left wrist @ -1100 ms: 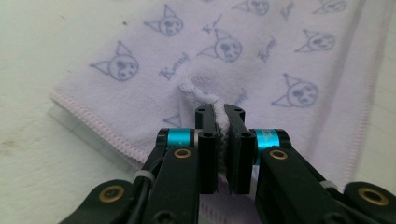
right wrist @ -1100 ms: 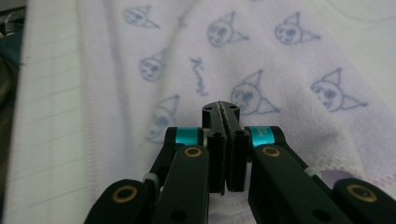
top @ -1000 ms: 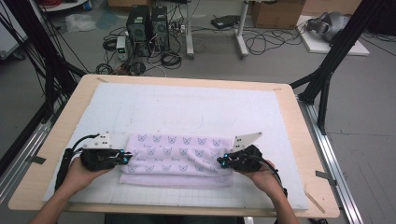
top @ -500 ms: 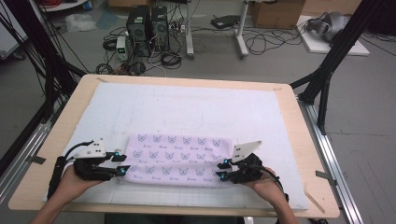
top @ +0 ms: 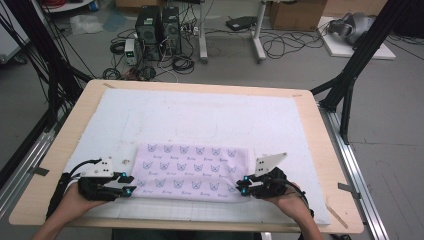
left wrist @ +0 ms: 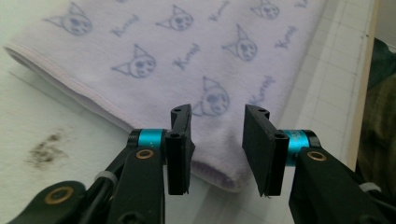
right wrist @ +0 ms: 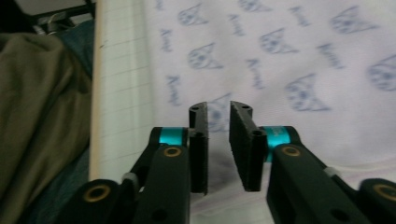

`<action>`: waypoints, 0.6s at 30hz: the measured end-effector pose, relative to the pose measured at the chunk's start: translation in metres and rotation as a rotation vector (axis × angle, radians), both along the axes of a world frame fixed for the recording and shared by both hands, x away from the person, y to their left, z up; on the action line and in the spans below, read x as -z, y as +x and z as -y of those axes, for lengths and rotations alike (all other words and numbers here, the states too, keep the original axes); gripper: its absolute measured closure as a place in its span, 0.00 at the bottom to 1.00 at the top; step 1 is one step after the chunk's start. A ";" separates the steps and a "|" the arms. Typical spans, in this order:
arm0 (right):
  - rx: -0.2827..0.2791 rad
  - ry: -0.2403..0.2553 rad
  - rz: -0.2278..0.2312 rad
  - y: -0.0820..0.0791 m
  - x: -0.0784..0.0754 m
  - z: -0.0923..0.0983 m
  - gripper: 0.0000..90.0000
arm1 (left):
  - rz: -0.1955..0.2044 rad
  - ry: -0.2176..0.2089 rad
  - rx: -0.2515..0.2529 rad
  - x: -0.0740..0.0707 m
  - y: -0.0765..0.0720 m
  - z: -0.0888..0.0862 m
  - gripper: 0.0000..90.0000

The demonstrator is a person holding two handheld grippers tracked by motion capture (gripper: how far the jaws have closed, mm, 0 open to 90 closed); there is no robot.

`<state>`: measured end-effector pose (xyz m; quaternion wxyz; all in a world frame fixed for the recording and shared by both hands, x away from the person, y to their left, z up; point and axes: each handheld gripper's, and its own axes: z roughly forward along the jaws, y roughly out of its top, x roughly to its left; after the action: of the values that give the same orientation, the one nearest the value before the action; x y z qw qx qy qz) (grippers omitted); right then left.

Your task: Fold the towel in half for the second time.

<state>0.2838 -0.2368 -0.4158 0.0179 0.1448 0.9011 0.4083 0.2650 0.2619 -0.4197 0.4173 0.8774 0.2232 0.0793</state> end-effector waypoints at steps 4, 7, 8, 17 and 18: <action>0.081 -0.021 0.045 0.017 -0.005 0.002 0.76 | 0.029 -0.027 -0.046 -0.006 0.015 0.001 0.66; 0.152 -0.008 0.056 0.036 -0.007 0.007 0.73 | 0.046 -0.042 -0.075 -0.009 0.034 0.005 0.65; 0.166 -0.004 0.053 0.042 -0.008 0.008 0.73 | 0.050 -0.042 -0.085 -0.009 0.041 0.006 0.65; 0.258 -0.014 0.041 0.090 -0.003 0.014 0.56 | 0.043 -0.056 -0.212 0.003 0.097 0.013 0.55; 0.262 -0.011 0.031 0.094 -0.001 0.015 0.56 | 0.029 -0.051 -0.225 0.006 0.101 0.013 0.54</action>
<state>0.3780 -0.2516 -0.4148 0.0858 0.2547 0.8764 0.3996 0.3657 0.2489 -0.4261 0.4311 0.8347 0.3160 0.1325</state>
